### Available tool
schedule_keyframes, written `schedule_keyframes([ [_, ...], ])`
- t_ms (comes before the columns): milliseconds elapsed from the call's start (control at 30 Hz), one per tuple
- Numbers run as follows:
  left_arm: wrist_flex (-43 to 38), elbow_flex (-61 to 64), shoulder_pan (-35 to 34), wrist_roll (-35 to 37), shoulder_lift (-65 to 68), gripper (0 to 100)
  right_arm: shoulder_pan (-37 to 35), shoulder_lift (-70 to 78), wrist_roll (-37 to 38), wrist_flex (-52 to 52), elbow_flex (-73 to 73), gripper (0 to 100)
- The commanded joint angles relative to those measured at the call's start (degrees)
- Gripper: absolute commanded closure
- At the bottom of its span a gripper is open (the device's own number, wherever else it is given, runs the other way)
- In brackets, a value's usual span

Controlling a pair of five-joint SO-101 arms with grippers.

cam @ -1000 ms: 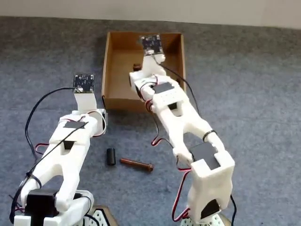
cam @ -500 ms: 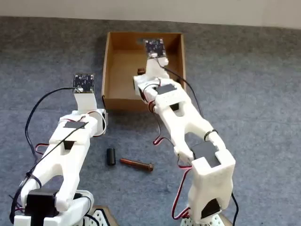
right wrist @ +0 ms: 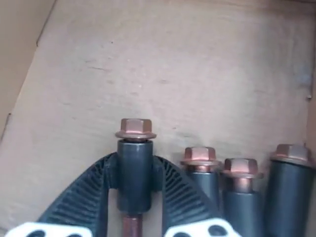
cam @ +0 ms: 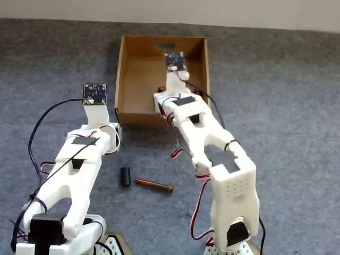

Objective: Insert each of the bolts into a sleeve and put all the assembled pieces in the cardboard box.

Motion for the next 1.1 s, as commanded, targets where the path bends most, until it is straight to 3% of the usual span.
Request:
schedule_keyframes([
  [0,-1.05,-0.31,-0.48,-0.18,-0.04,87,1.71,-0.57,0.79,2.68,-5.32,99.2],
  [467,-1.05,-0.31,-0.48,-0.18,-0.04,87,1.98,-0.40,0.70,3.82,-6.37,98.8],
  [700,-1.05,-0.31,-0.48,-0.18,-0.04,87,1.98,-0.40,0.09,3.82,-6.64,84.8],
  [1067,-1.05,-0.31,-0.48,-0.18,-0.04,87,2.33,-1.10,-2.37,3.82,-6.81,84.4],
])
